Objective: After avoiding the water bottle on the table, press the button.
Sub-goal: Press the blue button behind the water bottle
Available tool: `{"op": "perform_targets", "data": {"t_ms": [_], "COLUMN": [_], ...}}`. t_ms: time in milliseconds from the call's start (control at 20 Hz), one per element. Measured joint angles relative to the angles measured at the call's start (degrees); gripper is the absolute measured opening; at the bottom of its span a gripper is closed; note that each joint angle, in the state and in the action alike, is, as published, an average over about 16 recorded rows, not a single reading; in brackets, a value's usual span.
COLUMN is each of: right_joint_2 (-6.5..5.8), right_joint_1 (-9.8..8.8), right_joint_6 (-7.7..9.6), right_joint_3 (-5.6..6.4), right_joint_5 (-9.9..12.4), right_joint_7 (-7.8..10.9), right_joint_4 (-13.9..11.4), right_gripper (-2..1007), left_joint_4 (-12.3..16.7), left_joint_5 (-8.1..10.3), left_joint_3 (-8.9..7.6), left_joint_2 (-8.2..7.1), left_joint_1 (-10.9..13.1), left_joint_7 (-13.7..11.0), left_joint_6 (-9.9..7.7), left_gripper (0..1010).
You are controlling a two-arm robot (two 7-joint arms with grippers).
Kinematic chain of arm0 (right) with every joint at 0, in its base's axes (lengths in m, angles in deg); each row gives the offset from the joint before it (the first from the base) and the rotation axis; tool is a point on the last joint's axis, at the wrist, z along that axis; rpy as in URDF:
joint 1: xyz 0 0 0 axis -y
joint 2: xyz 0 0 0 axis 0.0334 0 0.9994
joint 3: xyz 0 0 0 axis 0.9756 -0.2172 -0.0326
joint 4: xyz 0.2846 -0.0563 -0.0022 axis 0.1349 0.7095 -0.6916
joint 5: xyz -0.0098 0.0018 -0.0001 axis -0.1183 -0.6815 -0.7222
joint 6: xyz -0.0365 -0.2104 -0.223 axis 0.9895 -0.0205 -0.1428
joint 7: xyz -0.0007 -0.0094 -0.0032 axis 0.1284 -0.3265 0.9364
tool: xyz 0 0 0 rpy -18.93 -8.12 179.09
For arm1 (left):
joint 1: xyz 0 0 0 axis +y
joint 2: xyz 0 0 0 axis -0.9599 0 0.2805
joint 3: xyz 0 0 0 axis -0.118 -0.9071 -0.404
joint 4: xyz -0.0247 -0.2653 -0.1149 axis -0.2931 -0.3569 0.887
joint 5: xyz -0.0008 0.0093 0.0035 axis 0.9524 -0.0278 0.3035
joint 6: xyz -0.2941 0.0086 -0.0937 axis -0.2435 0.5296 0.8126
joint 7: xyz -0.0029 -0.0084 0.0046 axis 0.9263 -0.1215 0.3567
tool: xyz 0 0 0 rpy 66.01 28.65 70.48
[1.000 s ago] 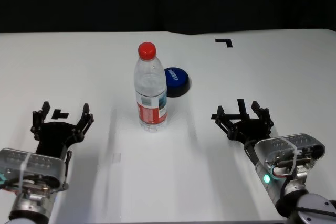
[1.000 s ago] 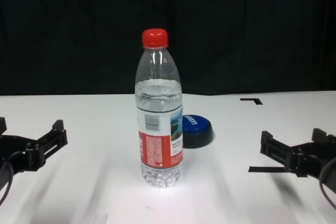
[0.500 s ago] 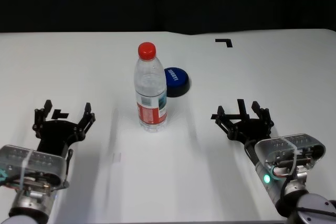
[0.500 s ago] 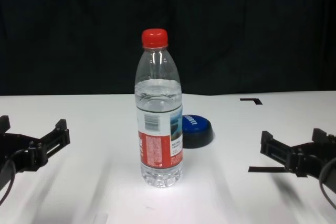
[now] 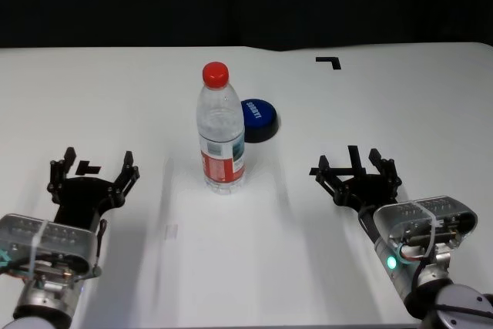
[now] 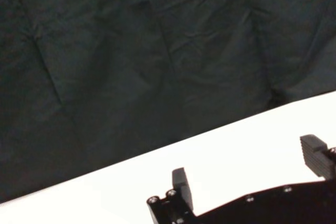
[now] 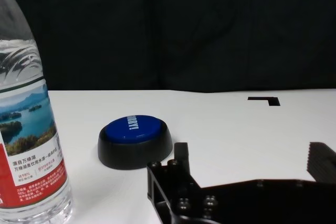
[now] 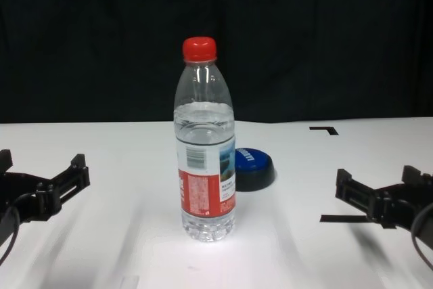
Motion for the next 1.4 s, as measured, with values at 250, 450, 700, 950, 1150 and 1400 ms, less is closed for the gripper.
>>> {"op": "perform_targets", "data": {"t_ms": [250, 450, 700, 950, 1150, 1400], "right_joint_2": [0.01, 0.15, 0.42, 0.66, 0.75, 0.67], "right_joint_1": [0.0, -0.04, 0.07, 0.62, 1.52, 3.22], "right_joint_6": [0.0, 0.09, 0.28, 0.62, 0.94, 1.26], "right_joint_3": [0.01, 0.08, 0.38, 0.96, 1.51, 2.15], "right_joint_5": [-0.01, -0.24, -0.97, -2.06, -3.1, -4.3], "right_joint_7": [0.01, 0.08, 0.39, 1.15, 2.14, 3.65], "right_joint_4": [0.0, -0.06, -0.29, -0.7, -0.96, -0.81], "right_gripper": [1002, 1002, 1002, 1003, 1003, 1003], "left_joint_4": [-0.01, -0.01, 0.0, 0.0, 0.0, 0.0], "left_joint_5": [0.03, 0.05, 0.06, 0.07, 0.06, 0.06], "left_joint_3": [0.0, 0.0, 0.0, 0.0, 0.0, 0.0], "left_joint_2": [0.02, 0.03, 0.03, 0.03, 0.03, 0.03], "left_joint_1": [0.01, 0.01, 0.01, 0.01, 0.01, 0.01], "left_joint_7": [0.03, 0.04, 0.04, 0.04, 0.04, 0.04], "left_joint_6": [0.04, 0.05, 0.06, 0.06, 0.06, 0.06], "left_gripper": [1003, 1003, 1003, 1003, 1003, 1003]}}
